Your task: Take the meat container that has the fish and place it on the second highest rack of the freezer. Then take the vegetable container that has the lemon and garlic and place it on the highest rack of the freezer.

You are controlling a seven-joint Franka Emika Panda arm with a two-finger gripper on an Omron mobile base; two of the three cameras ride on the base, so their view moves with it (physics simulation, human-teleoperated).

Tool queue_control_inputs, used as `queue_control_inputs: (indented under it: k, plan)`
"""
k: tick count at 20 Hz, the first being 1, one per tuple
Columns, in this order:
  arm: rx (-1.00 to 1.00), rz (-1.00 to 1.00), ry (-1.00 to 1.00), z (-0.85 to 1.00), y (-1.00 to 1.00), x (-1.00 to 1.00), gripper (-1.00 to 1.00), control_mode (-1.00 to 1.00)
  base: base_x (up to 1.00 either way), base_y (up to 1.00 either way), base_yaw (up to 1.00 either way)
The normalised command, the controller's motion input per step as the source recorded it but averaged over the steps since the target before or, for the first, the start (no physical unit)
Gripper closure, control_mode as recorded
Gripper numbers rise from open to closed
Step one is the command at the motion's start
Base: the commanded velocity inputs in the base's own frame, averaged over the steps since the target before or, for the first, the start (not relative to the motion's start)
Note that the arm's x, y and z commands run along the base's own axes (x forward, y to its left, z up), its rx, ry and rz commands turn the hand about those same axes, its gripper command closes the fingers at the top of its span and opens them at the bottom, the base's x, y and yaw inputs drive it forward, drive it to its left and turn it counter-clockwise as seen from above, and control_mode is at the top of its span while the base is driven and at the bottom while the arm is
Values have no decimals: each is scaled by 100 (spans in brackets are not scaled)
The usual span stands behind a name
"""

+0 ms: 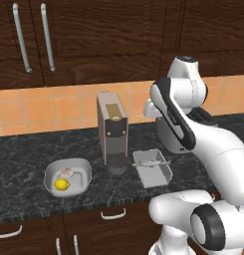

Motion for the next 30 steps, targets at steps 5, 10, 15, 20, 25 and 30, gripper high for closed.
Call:
queue_control_inputs:
  k: [5, 10, 15, 20, 25, 30]
  plan:
    - [0, 20, 0, -36, -4, -64, -100, -100, 0, 0, 0]
    - [0, 42, 12, -70, 0, -91, -100, -100, 0, 0, 0]
    - [-11, 49, 26, -68, 15, -27, -100, -100, 0, 0, 0]
    - [-7, 48, 29, -61, 10, 24, -100, -100, 0, 0, 0]
    - [-4, 42, 10, -61, 2, 20, -100, -100, 0, 0, 0]
    - [0, 18, 0, -48, 0, 53, -100, -100, 0, 0, 0]
